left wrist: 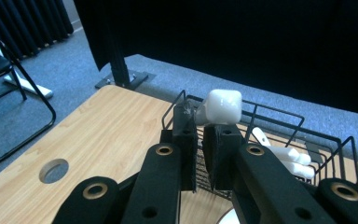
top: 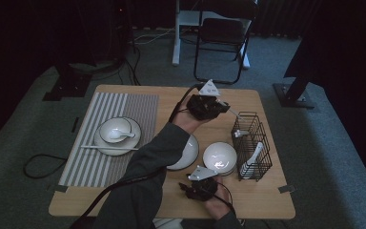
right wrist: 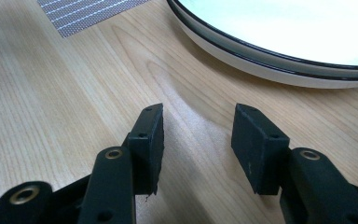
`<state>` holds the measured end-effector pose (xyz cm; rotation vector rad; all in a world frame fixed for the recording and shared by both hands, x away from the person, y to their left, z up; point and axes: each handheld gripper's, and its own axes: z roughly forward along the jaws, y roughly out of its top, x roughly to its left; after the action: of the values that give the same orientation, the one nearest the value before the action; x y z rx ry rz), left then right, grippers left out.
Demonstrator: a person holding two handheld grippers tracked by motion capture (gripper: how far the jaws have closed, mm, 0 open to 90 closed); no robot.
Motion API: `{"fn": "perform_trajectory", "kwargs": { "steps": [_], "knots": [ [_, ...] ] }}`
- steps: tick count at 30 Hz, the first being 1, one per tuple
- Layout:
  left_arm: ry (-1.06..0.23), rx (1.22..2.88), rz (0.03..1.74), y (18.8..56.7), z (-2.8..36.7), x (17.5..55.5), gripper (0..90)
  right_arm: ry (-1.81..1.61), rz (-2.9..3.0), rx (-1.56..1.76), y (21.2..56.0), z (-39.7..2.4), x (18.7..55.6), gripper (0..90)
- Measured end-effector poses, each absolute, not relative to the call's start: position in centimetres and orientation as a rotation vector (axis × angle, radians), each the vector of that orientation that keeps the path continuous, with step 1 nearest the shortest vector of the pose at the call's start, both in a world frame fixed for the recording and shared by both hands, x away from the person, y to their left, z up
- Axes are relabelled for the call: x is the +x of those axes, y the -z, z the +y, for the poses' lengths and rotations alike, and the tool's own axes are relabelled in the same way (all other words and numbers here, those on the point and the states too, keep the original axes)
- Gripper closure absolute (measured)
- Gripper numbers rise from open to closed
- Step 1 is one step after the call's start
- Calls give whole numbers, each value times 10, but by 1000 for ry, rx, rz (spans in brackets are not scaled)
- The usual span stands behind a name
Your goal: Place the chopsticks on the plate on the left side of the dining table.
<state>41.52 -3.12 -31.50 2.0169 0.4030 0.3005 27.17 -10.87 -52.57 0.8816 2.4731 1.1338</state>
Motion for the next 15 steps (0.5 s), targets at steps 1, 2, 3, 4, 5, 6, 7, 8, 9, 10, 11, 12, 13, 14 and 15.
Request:
{"fn": "perform_trajectory", "kwargs": {
  "steps": [1,2,3,4,5,6,7,8,9,10,11,12,13,14,15],
  "knots": [
    [-304,2014,402,313,-29,415,850,-1134,2473,883,526,-109,272,533],
    [-318,2014,398,311,-24,413,850,-1134,2473,885,526,-109,272,533],
    [-324,2012,395,309,-21,412,850,-1134,2474,886,526,-109,272,532],
    [-324,2012,395,309,-21,412,850,-1135,2475,887,526,-109,272,532],
    [-323,2006,392,307,-14,410,850,-1135,2474,887,526,-109,272,532],
    [-325,2000,394,306,-11,409,850,-1134,2475,886,526,-109,272,532],
    [-326,1997,395,304,-8,409,850,-1134,2475,886,526,-109,272,532],
    [-327,1996,396,303,-4,408,850,-1134,2475,886,526,-109,272,532],
    [-331,1990,398,302,-1,408,850,-1133,2474,886,526,-109,272,532],
    [-327,1984,403,301,2,408,850,-1133,2474,886,526,-109,272,531],
    [-327,1984,402,300,6,407,850,-1134,2475,886,526,-109,272,532],
    [-327,1976,404,299,10,407,850,-1134,2475,885,526,-109,272,531],
    [-327,1976,404,299,10,407,850,-1134,2475,886,526,-109,272,532],
    [-328,1967,407,298,17,406,850,-1134,2475,886,526,-109,272,531],
    [-330,1964,408,297,20,406,850,-1133,2474,886,526,-109,272,531]
  ]
}}
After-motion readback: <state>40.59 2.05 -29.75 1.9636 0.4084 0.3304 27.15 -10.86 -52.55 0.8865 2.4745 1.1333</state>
